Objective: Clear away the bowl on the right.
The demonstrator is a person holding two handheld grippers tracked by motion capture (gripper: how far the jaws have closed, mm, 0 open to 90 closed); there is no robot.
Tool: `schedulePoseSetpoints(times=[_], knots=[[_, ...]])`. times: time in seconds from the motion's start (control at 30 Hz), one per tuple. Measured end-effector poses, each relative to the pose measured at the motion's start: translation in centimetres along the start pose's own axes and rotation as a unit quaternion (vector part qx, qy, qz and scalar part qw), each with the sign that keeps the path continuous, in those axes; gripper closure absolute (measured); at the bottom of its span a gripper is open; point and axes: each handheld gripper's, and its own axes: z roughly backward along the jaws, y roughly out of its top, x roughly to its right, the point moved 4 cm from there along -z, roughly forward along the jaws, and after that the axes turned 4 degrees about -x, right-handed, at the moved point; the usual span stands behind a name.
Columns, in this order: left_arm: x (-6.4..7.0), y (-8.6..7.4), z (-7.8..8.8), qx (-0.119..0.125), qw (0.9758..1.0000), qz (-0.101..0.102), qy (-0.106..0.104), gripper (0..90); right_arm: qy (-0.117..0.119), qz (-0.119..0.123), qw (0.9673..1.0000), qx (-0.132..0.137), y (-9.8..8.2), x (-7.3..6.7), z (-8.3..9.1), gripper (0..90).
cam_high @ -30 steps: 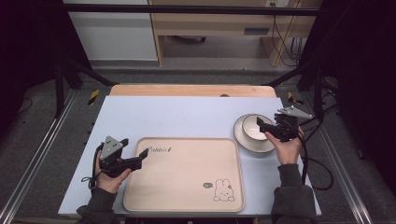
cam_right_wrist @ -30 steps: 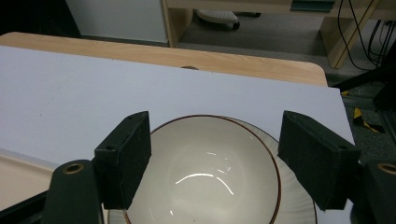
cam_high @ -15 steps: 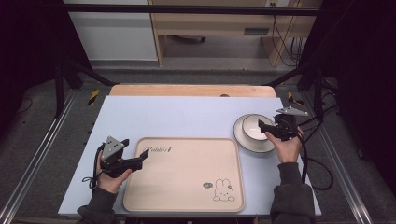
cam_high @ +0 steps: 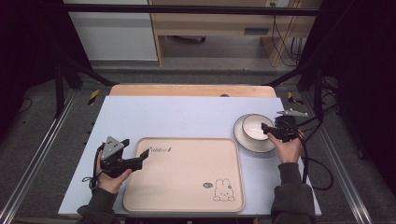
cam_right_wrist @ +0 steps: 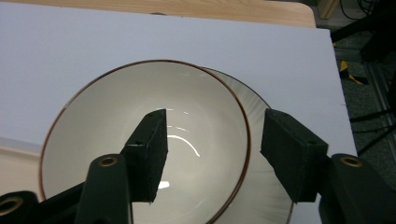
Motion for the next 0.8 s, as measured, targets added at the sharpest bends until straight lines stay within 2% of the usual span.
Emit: schedulePoseSetpoints(times=[0.2, 0.43, 0.6, 0.73, 0.8], knots=[[0.0, 0.0, -0.1, -0.001, 1.0, 0.0, -0.001, 14.5, -0.001, -0.018, 0.9995, -0.026, -0.4, 0.8, -0.5, 47.8], [0.1, -0.1, -0.2, -0.002, 1.0, 0.0, -0.002, 14.7, -0.004, -0.025, 0.9987, -0.043, -0.7, 1.2, -1.1, 51.9], [0.0, -0.1, -0.2, -0.004, 1.0, -0.001, -0.001, 14.8, 0.003, -0.041, 0.9972, -0.062, -0.9, 1.3, -1.5, 57.4], [0.0, -0.1, -0.2, -0.005, 1.0, -0.002, -0.001, 14.8, 0.004, -0.047, 0.9961, -0.075, -1.0, 1.4, -1.8, 60.9], [0.1, -0.1, -0.3, -0.004, 1.0, -0.002, -0.001, 14.8, 0.002, -0.041, 0.996, -0.079, -1.1, 1.6, -2.0, 62.9]])
